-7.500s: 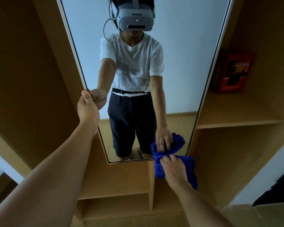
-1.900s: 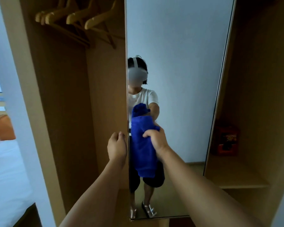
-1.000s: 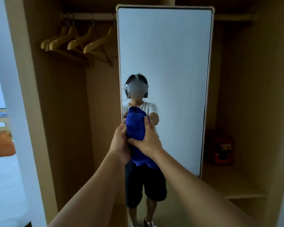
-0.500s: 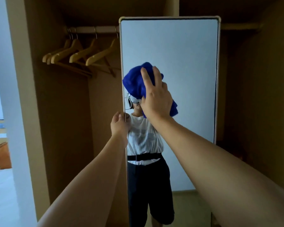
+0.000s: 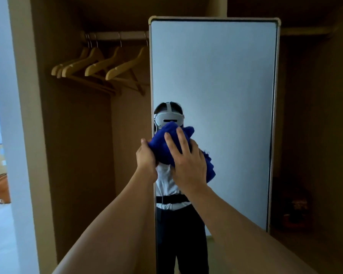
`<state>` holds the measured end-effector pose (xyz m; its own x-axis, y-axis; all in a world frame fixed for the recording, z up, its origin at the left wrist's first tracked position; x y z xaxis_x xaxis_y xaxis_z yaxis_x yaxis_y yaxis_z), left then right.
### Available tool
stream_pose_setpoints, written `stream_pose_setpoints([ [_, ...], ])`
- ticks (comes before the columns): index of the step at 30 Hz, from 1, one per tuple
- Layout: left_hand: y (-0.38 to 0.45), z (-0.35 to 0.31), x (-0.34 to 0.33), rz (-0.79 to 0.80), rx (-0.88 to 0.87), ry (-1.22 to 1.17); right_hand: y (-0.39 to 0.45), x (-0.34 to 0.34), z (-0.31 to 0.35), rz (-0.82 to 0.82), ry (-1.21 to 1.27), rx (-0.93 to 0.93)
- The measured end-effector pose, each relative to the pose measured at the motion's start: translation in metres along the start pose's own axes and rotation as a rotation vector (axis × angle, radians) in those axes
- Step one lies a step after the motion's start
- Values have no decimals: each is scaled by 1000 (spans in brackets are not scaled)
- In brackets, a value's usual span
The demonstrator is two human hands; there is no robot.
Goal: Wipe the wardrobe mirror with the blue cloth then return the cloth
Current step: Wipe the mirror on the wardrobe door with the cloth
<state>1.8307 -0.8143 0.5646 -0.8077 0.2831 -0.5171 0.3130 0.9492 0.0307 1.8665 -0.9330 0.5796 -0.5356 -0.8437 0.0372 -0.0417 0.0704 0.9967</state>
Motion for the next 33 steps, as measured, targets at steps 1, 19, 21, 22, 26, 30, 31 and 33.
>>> stream_pose_setpoints([
  [1,-1,0,0,1,3,-3,-5,-1,0,-1,-1,-9],
  [19,13,-5,-14,-1,-214,161,142,-19,1,-15,-14,12],
  [21,14,-4,-15,-3,-211,141,154,-23,2,-9,-10,23],
  [22,13,-4,-15,-10,-209,132,159,-23,2,-17,-9,24],
  [26,11,-5,-17,-34,-214,104,188,-24,5,-34,-3,32],
  [30,13,-4,-18,-31,-197,72,223,-22,4,-35,-5,47],
  [31,14,-4,-18,-22,-197,69,231,-22,4,-34,-4,48],
  [33,12,-3,-17,-8,-197,67,246,-21,5,-24,-10,48],
])
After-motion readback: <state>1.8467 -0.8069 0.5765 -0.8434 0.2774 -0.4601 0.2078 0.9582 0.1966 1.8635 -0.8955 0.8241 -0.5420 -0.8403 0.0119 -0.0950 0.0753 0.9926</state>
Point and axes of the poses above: each hand's wrist, its own y-axis towards the middle knuckle, its own x-axis out of the back of the hand, z = x × y, the point moved 7 cm from there along y, towards the middle knuckle, and after that the axes turned 14 degrees about -z, right-handed, at the moved point
